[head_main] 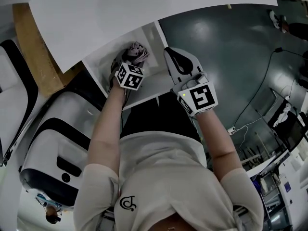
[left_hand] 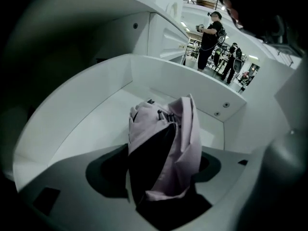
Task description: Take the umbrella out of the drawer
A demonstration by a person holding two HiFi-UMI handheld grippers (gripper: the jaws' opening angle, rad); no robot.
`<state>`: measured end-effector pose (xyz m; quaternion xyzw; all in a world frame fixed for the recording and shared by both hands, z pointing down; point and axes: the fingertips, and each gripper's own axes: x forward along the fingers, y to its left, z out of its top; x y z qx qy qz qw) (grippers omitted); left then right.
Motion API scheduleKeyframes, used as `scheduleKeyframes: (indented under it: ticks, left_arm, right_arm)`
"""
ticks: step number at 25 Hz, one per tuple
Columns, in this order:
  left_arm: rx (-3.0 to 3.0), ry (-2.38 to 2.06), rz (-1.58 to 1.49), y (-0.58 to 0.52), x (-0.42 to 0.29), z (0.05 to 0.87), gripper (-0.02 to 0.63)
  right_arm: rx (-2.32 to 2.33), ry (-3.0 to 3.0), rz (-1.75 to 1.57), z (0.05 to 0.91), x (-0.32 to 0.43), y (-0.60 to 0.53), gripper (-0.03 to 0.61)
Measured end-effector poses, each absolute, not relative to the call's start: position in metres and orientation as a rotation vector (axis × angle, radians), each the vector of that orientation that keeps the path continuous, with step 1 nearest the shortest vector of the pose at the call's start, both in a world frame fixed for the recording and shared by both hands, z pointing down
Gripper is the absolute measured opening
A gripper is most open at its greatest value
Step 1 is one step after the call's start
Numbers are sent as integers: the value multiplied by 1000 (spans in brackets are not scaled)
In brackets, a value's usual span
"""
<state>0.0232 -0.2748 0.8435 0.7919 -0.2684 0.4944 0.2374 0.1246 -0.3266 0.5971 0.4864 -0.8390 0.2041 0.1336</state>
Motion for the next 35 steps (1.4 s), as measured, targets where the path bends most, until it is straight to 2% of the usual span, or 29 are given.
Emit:
scheduleKeyframes:
  ticks: [4, 9, 20, 35]
  left_arm:
    - [2164, -810, 1330, -282, 17, 844, 289]
    - [2117, -812, 1325, -280, 13, 841, 239]
    - [2177, -889, 1174, -282, 15, 762, 225]
    - [2454, -1266, 749, -295, 11, 543, 225]
  right_arm:
    - [1405, -2424, 578, 601, 123, -326, 6]
    - [1390, -2396, 602, 605, 124, -321, 6]
    - [1310, -2459, 571, 570, 114, -310, 6]
    - [1254, -2612, 338, 464, 110, -305, 6]
